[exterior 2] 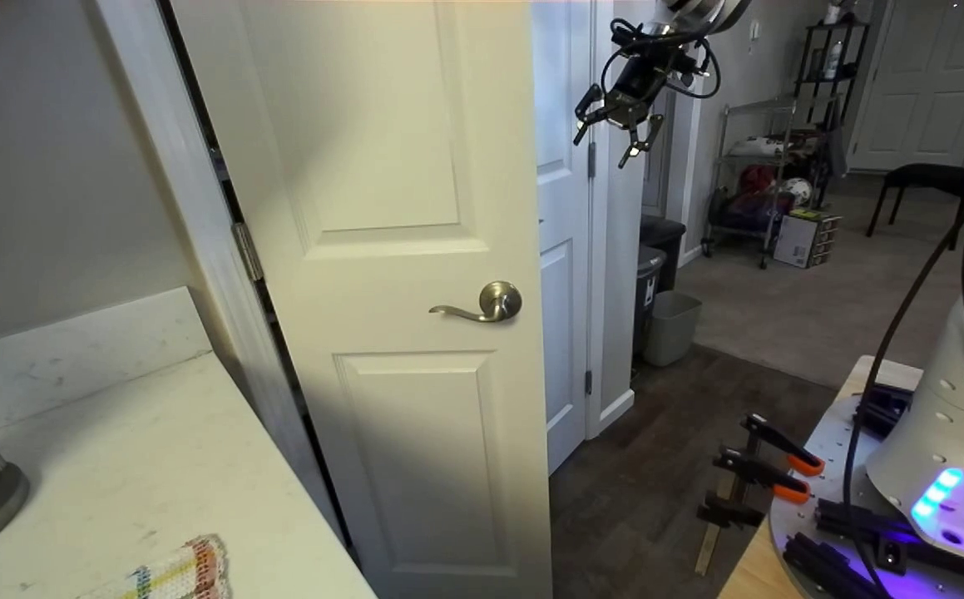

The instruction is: Open the door

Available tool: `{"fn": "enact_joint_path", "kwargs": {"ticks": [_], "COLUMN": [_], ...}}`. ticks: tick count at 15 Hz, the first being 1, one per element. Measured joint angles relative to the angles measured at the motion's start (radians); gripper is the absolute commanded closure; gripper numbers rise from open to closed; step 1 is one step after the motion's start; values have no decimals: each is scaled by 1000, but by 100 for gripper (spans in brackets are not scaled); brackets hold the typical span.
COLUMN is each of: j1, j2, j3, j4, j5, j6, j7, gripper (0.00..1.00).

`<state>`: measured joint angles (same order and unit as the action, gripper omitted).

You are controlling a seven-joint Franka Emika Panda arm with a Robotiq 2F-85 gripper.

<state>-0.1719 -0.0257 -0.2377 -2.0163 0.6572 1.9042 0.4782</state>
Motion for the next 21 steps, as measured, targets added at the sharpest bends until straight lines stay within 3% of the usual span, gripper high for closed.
{"fn": "enact_joint_path", "kwargs": {"ticks": [5,8,21], "j1": [-3,-6,-6], "j2": [90,142,181], "j3": [1,3,18], "j4": [134,197,242], "j5": [0,-1,13], "j6": [-288,-398,-421], "j7": [-107,-169,-190], "gripper": [0,0,0]}}
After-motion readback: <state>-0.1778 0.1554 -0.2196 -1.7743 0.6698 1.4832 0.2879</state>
